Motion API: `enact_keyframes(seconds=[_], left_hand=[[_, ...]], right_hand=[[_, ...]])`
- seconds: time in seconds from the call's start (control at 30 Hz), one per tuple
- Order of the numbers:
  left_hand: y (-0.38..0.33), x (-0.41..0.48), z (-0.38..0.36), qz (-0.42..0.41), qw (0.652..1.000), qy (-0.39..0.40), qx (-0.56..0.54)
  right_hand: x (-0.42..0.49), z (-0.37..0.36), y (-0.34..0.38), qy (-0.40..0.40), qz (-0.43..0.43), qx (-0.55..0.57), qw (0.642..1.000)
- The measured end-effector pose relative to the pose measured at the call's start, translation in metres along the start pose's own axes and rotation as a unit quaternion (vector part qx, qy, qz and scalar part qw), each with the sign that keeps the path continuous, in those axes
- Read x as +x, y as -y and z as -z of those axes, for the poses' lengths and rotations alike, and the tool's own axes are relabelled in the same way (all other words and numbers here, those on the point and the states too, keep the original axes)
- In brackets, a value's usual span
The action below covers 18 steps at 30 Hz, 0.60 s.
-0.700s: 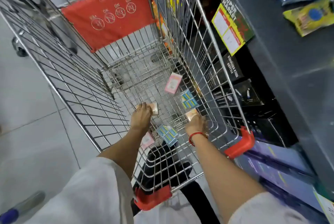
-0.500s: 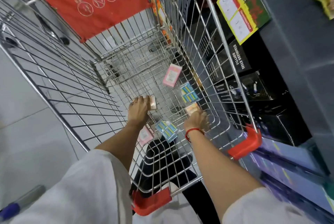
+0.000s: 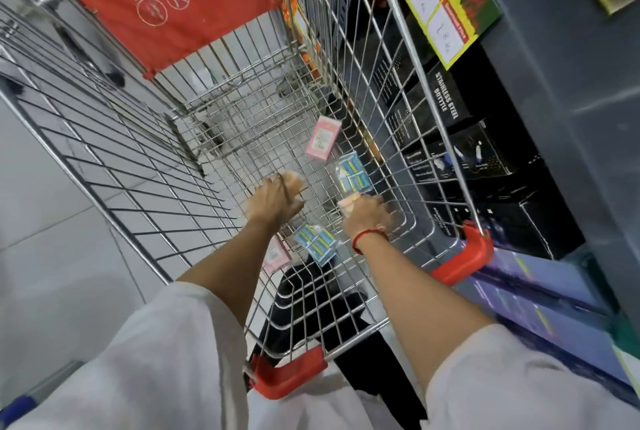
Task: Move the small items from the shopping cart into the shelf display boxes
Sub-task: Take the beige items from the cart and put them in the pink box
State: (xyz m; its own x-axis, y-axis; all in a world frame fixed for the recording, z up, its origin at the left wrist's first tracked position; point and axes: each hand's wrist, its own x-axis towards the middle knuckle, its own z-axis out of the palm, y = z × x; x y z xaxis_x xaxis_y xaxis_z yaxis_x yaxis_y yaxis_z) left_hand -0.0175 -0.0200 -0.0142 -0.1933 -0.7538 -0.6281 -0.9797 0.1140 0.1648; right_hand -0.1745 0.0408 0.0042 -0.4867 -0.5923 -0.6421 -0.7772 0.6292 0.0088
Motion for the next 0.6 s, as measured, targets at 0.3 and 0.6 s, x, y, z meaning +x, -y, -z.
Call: enact_keyframes(seconds=[0.3, 0.6], left_hand=[[-0.019, -0.049, 0.027, 0.109, 0.764, 0.079, -0.631], [-0.05, -0.121, 0.083, 0.072, 0.666, 0.002, -0.743]], right_hand=[[-0.024, 0.03, 0.012, -0.016, 0.079, 0.262, 0.962], [-0.091, 0.099, -0.014, -0.177, 0.162, 0.305, 0.922]])
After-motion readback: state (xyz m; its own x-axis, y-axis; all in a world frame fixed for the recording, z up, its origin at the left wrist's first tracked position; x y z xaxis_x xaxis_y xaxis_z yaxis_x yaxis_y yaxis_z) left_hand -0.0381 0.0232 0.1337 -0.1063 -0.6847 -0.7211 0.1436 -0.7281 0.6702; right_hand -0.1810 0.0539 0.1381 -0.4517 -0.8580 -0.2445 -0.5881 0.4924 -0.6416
